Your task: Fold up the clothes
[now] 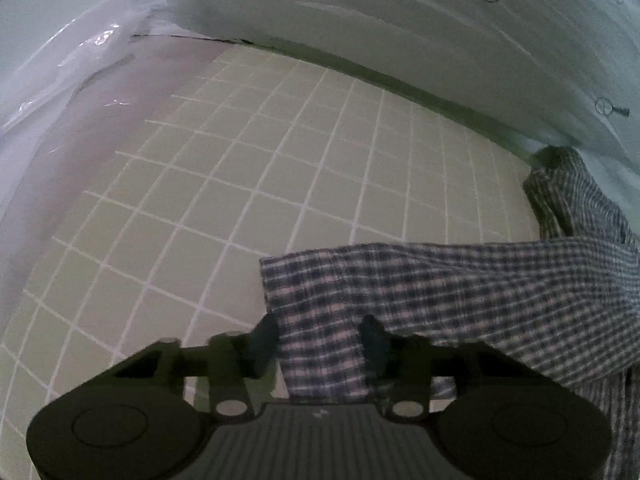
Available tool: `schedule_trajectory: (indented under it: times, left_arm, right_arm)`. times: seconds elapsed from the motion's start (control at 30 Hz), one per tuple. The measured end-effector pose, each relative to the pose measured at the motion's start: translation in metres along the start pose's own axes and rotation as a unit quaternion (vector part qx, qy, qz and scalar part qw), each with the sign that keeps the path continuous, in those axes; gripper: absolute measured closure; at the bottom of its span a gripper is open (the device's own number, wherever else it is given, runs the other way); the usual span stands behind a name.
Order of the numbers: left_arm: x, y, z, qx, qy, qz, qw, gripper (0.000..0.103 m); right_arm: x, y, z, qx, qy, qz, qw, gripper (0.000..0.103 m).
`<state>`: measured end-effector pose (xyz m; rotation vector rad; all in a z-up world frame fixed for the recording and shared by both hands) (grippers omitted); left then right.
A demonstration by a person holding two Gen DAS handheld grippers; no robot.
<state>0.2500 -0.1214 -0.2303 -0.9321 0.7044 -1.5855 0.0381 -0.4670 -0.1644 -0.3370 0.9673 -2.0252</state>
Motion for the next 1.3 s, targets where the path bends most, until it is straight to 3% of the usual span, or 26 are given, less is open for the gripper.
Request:
schedule_trajectory:
  times: [0.07, 0.13, 0.33, 0.47, 0.63, 0.7, 0.73, 0.77, 0.8, 0.9, 1.03, 1.13, 1.27, 1.3]
  left_arm:
    - [0.004, 0.003, 0.002, 0.001, 0.009, -0.007, 0.9999, 0.089]
    - [0.008, 0.006, 0.005, 0.003, 0.017, -0.013, 0.9998, 0.098]
    - [0.061, -0.036, 0.009, 0.047, 0.054, -0.061, 0.9956, 0.099]
    - [0.126, -0.07, -0.01, 0.06, 0.093, -0.114, 0.9873, 0.099]
    - [0.217, -0.104, -0.082, -0.004, 0.144, -0.204, 0.9684, 0.099]
    - [0.242, -0.107, -0.12, -0.041, 0.158, -0.215, 0.9629, 0.094]
    - [0.249, -0.105, -0.135, -0.061, 0.165, -0.211, 0.9615, 0.093]
    - [0.255, -0.103, -0.151, -0.081, 0.172, -0.207, 0.9597, 0.082]
    - [0.262, -0.101, -0.167, -0.102, 0.179, -0.202, 0.9575, 0.062]
    - [0.258, -0.106, -0.18, -0.101, 0.177, -0.17, 0.9641, 0.031]
    - [0.229, -0.118, -0.164, -0.062, 0.134, -0.126, 0.981, 0.025]
    - [0.198, -0.117, -0.155, -0.048, 0.098, -0.072, 0.9915, 0.021]
    - [0.153, -0.112, -0.156, -0.056, 0.059, 0.014, 0.9965, 0.021]
    - [0.144, -0.112, -0.158, -0.061, 0.05, 0.024, 0.9966, 0.021]
  right_arm:
    - [0.002, -0.001, -0.003, -0.001, -0.001, -0.004, 1.0, 0.0]
    - [0.006, -0.004, -0.005, -0.001, 0.0, -0.006, 1.0, 0.0]
    - [0.027, -0.019, -0.011, 0.012, 0.014, -0.003, 1.0, 0.0]
    - [0.051, -0.03, -0.015, 0.022, 0.03, 0.005, 0.999, 0.0]
    - [0.089, -0.043, -0.022, 0.023, 0.036, 0.01, 0.999, 0.0]
    - [0.105, -0.05, -0.024, 0.02, 0.041, 0.011, 0.999, 0.0]
    - [0.114, -0.053, -0.025, 0.02, 0.045, 0.01, 0.999, 0.0]
    - [0.122, -0.057, -0.026, 0.019, 0.049, 0.01, 0.999, 0.0]
    - [0.129, -0.06, -0.027, 0.018, 0.053, 0.01, 0.998, 0.0]
    - [0.142, -0.061, -0.029, 0.014, 0.062, 0.023, 0.998, 0.0]
    - [0.128, -0.058, -0.022, 0.022, 0.052, 0.069, 0.996, 0.0]
    - [0.096, -0.051, -0.013, 0.024, 0.017, 0.131, 0.991, 0.0]
    - [0.041, -0.041, -0.002, 0.028, -0.062, 0.195, 0.978, 0.002]
    - [0.026, -0.037, -0.002, 0.022, -0.081, 0.211, 0.974, 0.011]
Point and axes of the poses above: each gripper's, at about its wrist camera, not at the fingertips, and y roughly the way its jaws point, x to its right, z to its top, the point moved 8 cm from there along y, roughly the way its jaws point
